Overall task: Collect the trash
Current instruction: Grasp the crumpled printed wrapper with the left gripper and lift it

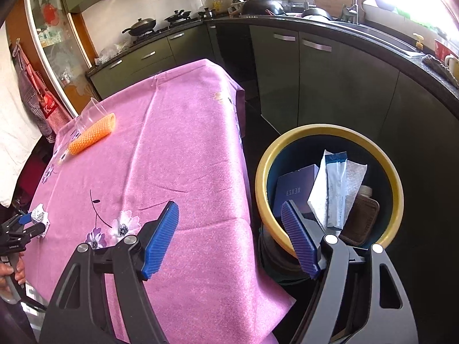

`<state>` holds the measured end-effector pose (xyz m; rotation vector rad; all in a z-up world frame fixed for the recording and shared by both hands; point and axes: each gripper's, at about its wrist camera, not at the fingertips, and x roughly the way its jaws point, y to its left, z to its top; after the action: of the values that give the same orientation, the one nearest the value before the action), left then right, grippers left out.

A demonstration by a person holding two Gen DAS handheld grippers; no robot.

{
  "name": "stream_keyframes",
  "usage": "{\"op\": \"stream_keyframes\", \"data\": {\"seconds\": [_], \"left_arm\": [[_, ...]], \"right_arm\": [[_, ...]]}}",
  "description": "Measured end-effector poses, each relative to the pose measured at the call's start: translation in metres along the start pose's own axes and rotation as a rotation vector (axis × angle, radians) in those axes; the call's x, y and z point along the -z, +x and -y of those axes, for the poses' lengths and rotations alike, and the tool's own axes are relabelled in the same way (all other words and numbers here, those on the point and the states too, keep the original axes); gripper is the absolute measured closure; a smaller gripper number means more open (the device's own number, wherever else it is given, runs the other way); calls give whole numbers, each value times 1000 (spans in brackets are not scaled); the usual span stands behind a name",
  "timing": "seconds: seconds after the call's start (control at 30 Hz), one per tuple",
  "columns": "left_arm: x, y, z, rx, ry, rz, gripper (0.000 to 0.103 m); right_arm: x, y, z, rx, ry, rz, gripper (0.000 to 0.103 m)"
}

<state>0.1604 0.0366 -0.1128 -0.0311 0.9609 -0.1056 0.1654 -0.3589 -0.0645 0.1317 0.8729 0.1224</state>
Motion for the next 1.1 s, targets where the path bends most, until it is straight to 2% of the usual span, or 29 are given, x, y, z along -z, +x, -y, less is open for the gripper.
{"op": "stream_keyframes", "data": {"seconds": [0.07, 0.27, 0.37, 0.73, 0.97, 1.1], "left_arm": [[-1, 0, -2, -14, 4, 6, 19], [-5, 4, -1, -26, 22, -3, 33], [-4, 4, 2, -38, 38, -1, 35], [-5, -14, 14, -7, 59, 23, 37], [-18, -31, 45, 36, 128, 66, 37], [-31, -35, 66, 86, 159, 82, 37]], "right_arm": [[0, 4, -1, -4, 0, -6, 29], [1, 13, -1, -14, 2, -22, 29], [1, 14, -1, -16, 5, -27, 29], [2, 14, -1, -30, 12, -25, 29], [2, 2, 2, -55, 31, 3, 29], [3, -13, 9, -62, 44, 27, 29]]}}
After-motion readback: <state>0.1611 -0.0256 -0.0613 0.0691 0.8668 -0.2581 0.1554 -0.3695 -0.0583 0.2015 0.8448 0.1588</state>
